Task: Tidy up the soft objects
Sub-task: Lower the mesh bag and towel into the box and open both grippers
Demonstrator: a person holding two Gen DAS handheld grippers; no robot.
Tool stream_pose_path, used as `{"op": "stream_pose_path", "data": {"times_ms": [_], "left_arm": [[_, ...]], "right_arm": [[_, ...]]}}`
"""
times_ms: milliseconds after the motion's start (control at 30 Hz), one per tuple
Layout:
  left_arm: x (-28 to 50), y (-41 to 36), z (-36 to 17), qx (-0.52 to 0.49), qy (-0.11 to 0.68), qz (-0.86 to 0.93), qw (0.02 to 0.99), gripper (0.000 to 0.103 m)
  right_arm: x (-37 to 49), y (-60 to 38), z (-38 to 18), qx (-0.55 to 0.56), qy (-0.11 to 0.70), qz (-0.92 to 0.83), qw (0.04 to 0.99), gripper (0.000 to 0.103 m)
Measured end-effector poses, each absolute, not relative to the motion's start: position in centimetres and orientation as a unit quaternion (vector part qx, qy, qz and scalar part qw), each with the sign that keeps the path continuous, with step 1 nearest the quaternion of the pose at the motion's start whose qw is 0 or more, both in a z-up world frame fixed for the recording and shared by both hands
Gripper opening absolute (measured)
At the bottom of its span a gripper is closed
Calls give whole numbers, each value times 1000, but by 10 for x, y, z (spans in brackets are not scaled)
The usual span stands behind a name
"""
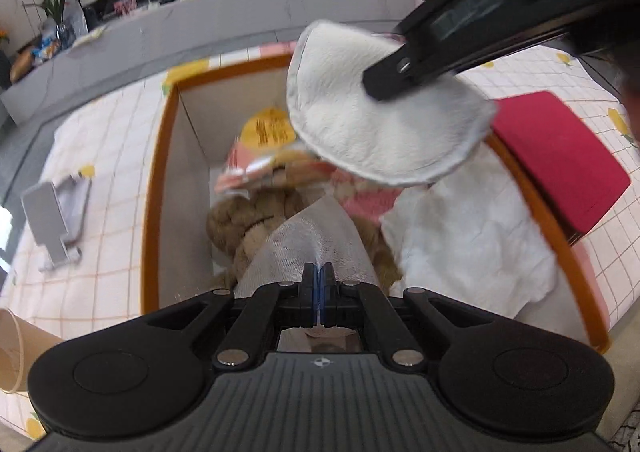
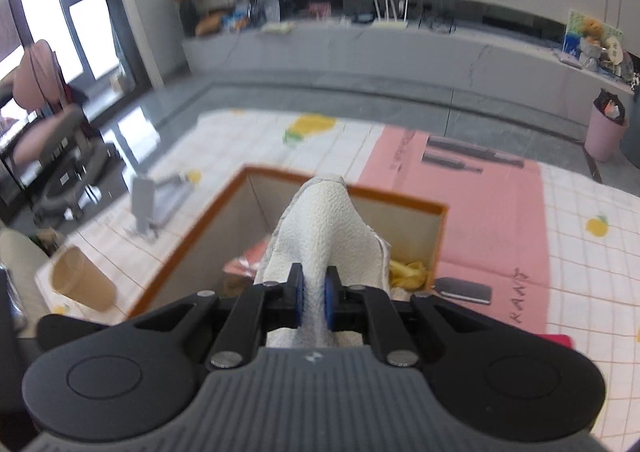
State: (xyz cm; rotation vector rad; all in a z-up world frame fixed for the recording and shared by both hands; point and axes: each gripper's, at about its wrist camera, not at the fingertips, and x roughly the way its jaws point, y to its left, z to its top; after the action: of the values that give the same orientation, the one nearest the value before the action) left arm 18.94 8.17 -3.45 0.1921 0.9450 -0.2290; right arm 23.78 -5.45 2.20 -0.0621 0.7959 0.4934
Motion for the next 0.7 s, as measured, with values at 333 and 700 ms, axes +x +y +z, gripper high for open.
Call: {"op": "stream_pose_path", "data": {"times_ms": [333, 700], "left_arm": [[189, 85, -45, 93, 468, -113, 872, 1], [175, 81, -40, 97, 452, -119, 879, 47]], "right_arm": [[285, -29, -27, -50, 454, 210, 865, 8], [286, -27, -40, -67, 469, 185, 861, 16]]}}
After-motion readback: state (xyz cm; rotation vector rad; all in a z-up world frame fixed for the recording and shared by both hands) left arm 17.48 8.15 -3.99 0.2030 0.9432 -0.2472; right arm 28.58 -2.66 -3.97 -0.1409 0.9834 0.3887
